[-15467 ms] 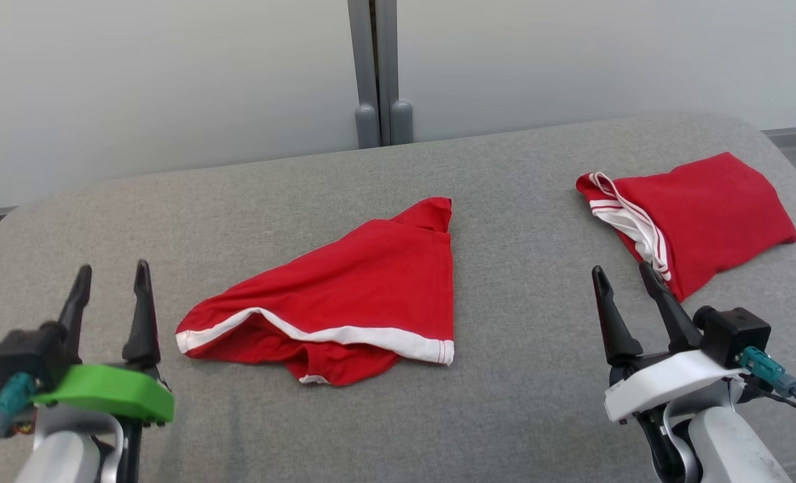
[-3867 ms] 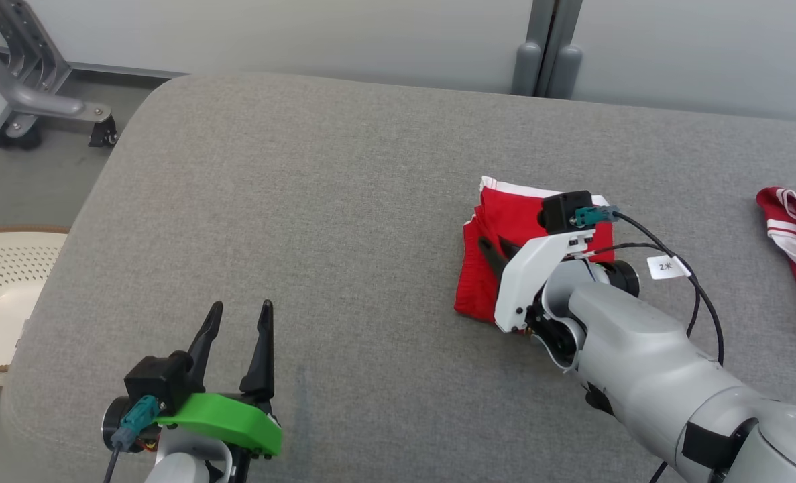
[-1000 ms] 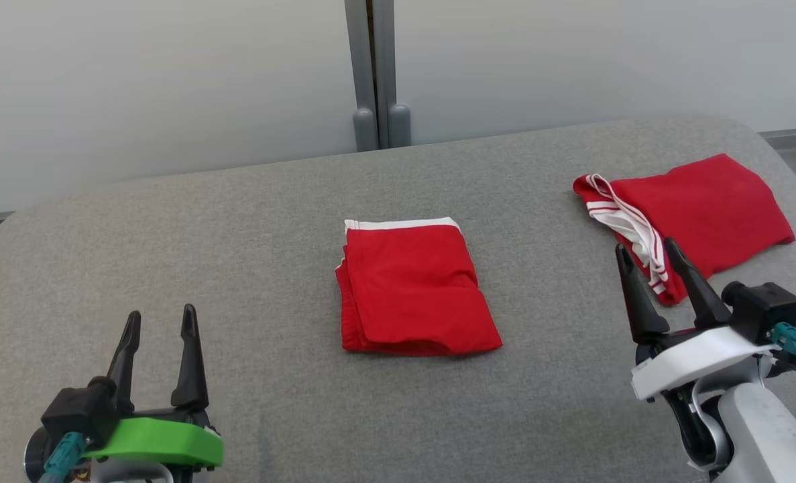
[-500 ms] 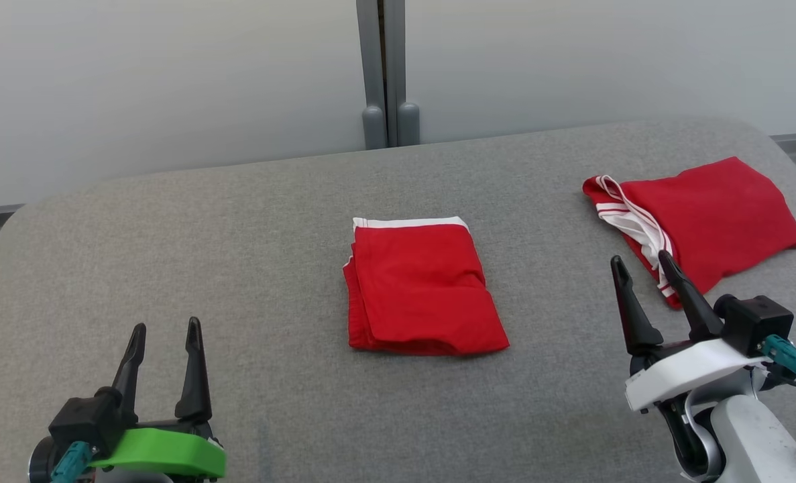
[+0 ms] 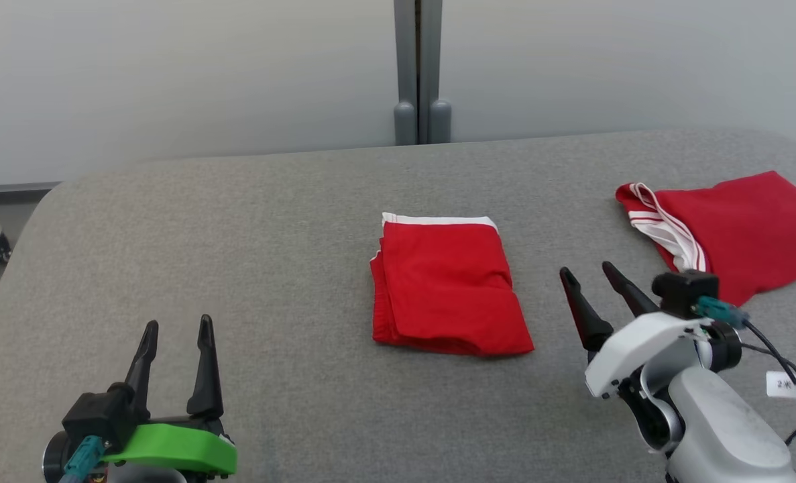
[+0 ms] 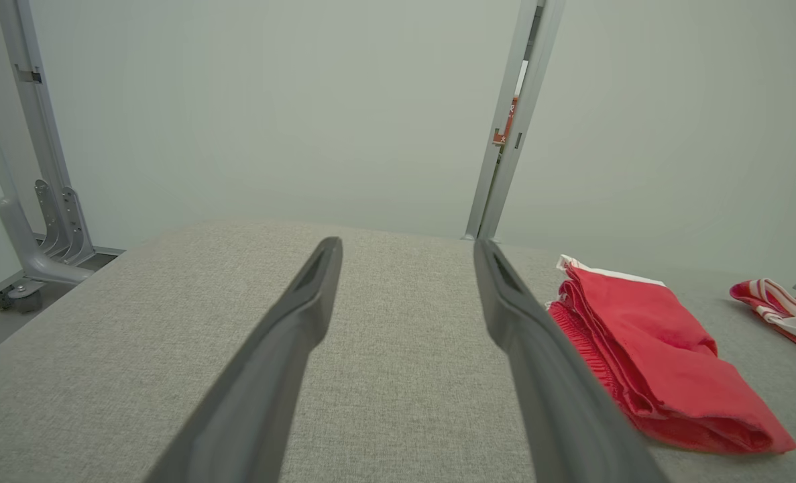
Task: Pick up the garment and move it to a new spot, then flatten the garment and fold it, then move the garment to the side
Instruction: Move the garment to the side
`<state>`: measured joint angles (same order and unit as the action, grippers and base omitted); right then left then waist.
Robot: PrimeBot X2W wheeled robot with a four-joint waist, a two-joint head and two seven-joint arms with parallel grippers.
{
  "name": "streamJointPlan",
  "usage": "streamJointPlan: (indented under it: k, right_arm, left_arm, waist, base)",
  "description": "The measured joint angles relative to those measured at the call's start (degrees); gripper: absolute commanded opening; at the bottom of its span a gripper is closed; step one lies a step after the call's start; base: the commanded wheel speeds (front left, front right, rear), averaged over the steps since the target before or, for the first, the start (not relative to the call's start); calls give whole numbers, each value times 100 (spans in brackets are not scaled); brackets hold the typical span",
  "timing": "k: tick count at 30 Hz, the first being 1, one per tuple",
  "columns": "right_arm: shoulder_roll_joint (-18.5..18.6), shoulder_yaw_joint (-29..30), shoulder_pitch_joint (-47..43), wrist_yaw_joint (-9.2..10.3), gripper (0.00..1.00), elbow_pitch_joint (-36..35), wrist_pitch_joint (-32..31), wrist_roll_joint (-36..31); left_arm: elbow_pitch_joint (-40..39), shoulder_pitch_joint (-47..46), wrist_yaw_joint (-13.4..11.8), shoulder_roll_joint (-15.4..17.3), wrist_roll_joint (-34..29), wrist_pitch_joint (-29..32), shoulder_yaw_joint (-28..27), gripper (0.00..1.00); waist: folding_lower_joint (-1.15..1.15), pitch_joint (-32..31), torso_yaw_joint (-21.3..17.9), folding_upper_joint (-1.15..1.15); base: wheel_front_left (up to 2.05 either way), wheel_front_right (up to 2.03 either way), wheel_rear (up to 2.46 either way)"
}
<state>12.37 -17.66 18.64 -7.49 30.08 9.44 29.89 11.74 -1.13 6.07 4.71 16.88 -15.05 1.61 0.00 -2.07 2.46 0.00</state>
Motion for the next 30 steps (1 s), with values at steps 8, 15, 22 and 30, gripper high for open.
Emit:
streamJointPlan:
  k: [8, 15, 22, 30]
  right_arm:
    - [19, -398, 1246, 0, 100, 1203, -387, 547]
    - [34, -480, 2065, 0, 100, 2403, -717, 808]
    - [87, -552, 2464, 0, 100, 3298, -1246, 1085]
    - [-14, -706, 2547, 0, 100, 3597, -2014, 1547]
  left_arm:
    - [91, -206, 46, -23, -2, 0, 115, 100]
    - [121, -413, 58, -43, -7, 0, 197, 100]
    - [145, -613, 92, -97, -5, 0, 308, 100]
    - [203, -646, 98, -130, -38, 0, 294, 100]
  waist:
    - [0, 218, 481, 0]
    - [0, 571, 919, 0]
    - [0, 934, 1304, 0]
    - [0, 1156, 1562, 0]
  base:
    - [0, 0, 0]
    - [0, 0, 0]
    - [0, 0, 0]
    - [0, 0, 0]
